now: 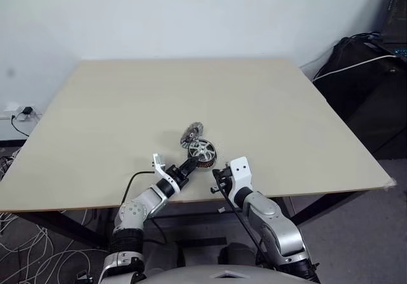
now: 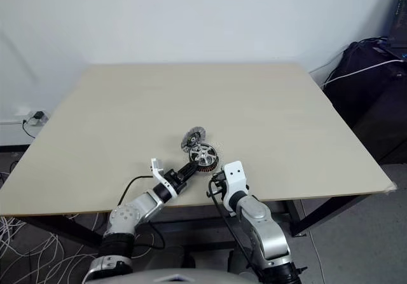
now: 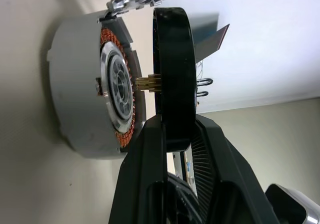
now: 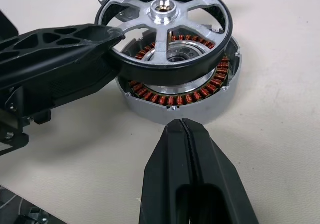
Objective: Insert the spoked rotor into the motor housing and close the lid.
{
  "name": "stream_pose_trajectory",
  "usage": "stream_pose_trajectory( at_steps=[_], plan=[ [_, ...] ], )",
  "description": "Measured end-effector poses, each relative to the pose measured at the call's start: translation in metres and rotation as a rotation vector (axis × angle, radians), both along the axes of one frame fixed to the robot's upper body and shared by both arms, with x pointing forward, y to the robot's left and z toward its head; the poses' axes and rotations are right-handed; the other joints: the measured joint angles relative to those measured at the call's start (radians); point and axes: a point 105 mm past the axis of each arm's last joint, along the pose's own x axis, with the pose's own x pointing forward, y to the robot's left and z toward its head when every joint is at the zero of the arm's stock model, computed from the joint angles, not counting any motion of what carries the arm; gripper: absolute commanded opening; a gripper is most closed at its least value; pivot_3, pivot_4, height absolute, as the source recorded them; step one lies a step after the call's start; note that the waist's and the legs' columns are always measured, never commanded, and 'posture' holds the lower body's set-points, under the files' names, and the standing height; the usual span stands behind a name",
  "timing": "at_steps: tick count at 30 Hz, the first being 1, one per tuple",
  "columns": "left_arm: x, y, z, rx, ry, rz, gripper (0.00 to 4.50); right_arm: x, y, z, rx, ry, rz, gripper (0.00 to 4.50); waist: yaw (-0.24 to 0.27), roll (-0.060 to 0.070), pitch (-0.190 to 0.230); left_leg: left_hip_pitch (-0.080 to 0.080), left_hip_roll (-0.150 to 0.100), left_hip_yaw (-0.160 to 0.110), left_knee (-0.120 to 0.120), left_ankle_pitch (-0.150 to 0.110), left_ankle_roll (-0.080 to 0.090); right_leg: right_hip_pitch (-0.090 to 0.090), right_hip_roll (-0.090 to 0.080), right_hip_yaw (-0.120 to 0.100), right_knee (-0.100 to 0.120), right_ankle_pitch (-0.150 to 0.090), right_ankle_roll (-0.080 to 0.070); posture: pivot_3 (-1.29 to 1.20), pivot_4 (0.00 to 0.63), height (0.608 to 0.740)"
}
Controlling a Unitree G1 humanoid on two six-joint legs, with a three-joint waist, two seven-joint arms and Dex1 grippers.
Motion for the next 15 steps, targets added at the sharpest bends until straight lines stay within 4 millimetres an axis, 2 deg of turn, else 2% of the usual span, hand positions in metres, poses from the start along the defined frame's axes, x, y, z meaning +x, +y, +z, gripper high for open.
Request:
stream_pose_trajectory(
  at_steps=[6,14,15],
  plan=[
    [0.0003,-0.0023,-0.0062,0.032,0.022,-0.011,0.39,0.0002,-0.0003,0.0,-0.001,0.0,-0.003,0.0,0.0,0.0,0.0,0.0,0.0,0.0,0.0,0.0,0.0,0.0,0.0,0.0,0.0,0.0,0.0,0.0,0.0,0.74],
    [0.0029,-0.0047,-0.0043,0.042,0.015,-0.021,0.39,0.0003,-0.0006,0.0,-0.002,0.0,-0.005,0.0,0.0,0.0,0.0,0.0,0.0,0.0,0.0,0.0,0.0,0.0,0.0,0.0,0.0,0.0,0.0,0.0,0.0,0.74],
    [0.0029,-0.0049,-0.005,0.046,0.017,-0.023,0.74,0.0004,-0.0006,0.0,-0.002,0.0,-0.006,0.0,0.0,0.0,0.0,0.0,0.0,0.0,0.0,0.0,0.0,0.0,0.0,0.0,0.0,0.0,0.0,0.0,0.0,0.74]
  ],
)
